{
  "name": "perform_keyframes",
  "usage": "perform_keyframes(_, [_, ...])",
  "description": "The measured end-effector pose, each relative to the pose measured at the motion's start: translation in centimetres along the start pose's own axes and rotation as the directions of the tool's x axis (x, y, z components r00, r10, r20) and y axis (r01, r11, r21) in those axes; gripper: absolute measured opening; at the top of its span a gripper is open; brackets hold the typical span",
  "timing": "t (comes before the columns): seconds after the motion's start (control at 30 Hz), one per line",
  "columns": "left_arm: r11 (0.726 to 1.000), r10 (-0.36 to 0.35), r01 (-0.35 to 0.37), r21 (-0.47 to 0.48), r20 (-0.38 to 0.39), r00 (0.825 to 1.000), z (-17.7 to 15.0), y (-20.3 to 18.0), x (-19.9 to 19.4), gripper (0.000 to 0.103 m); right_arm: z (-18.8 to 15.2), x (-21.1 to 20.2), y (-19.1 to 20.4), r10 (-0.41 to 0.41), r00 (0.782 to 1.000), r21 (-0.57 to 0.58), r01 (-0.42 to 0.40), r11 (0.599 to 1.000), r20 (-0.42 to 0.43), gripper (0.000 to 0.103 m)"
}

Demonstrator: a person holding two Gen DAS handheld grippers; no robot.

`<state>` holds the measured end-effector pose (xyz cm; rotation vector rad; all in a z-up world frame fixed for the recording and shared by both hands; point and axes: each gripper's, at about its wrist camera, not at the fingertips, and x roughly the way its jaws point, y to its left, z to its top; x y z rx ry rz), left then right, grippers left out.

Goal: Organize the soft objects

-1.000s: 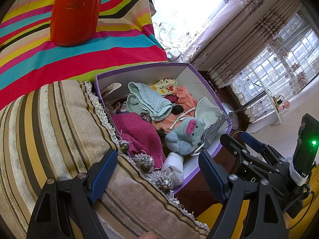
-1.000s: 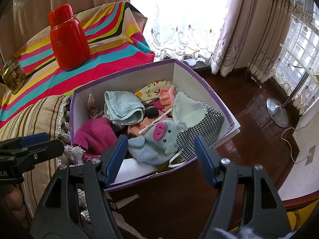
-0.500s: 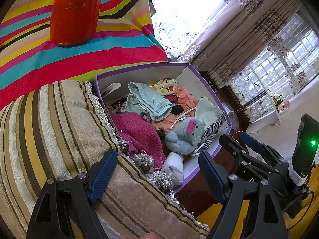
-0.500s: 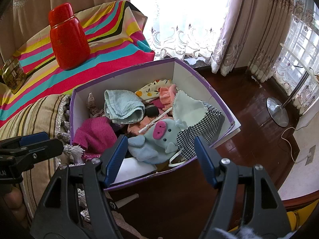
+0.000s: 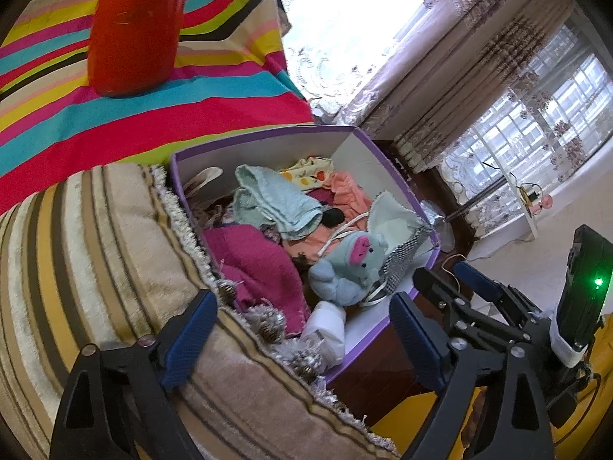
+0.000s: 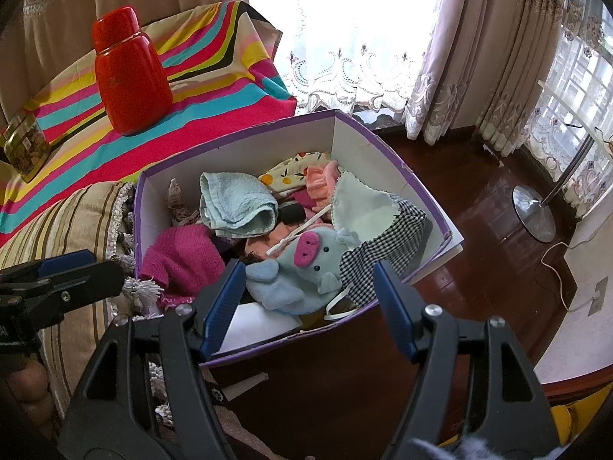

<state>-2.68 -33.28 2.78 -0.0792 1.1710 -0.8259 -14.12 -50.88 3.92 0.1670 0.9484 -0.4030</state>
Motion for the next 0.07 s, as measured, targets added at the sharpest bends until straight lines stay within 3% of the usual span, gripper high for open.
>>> perform_keyframes(0.07, [1.0, -0.03, 0.03, 0.0, 0.004, 1.0, 0.2, -0.06, -0.39, 0.094, 0.2, -0.16, 0.29, 0.004, 1.0, -0.004, -0.004, 1.0, 0.004, 0.072])
